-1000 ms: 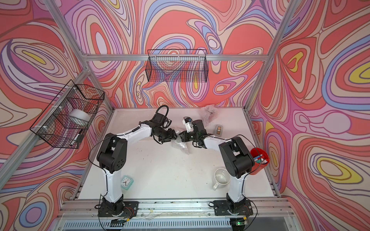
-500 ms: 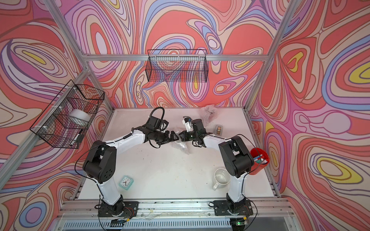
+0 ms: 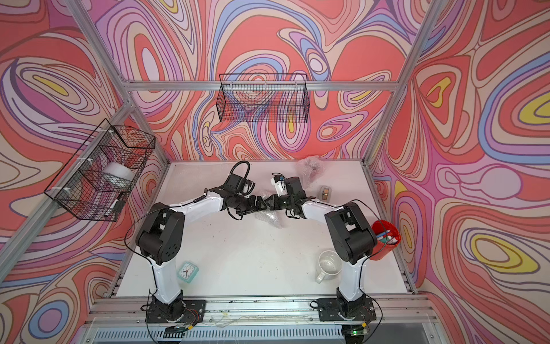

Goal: Wrap mugs in bubble wrap
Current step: Wrap the mug in bubble wrap.

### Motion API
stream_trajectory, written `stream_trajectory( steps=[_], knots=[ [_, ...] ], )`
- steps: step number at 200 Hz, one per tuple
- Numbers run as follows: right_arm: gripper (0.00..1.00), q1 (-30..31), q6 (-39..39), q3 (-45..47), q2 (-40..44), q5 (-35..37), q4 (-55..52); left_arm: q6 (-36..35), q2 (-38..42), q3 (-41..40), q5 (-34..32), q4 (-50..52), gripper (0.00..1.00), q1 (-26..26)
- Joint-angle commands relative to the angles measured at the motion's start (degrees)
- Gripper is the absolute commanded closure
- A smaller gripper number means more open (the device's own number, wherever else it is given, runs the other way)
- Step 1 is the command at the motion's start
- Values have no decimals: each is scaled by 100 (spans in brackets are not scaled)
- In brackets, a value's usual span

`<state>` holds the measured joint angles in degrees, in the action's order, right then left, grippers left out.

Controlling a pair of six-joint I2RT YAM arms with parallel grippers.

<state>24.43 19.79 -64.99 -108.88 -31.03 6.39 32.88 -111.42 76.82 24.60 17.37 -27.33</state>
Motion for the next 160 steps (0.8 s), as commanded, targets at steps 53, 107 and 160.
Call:
stream_trajectory(
  steps=[53,107,160],
  knots=[
    [68,-22,-407,-68,484,458,-1040,202,-590,-297,-505,-70,19,149],
    [53,-251,-292,101,1495,2240,-1763,156,-670,-222,-279,-127,19,157],
    [45,-2199,813,741,2130,1814,-2132,-40,-723,-68,-87,-98,25,151]
  ],
)
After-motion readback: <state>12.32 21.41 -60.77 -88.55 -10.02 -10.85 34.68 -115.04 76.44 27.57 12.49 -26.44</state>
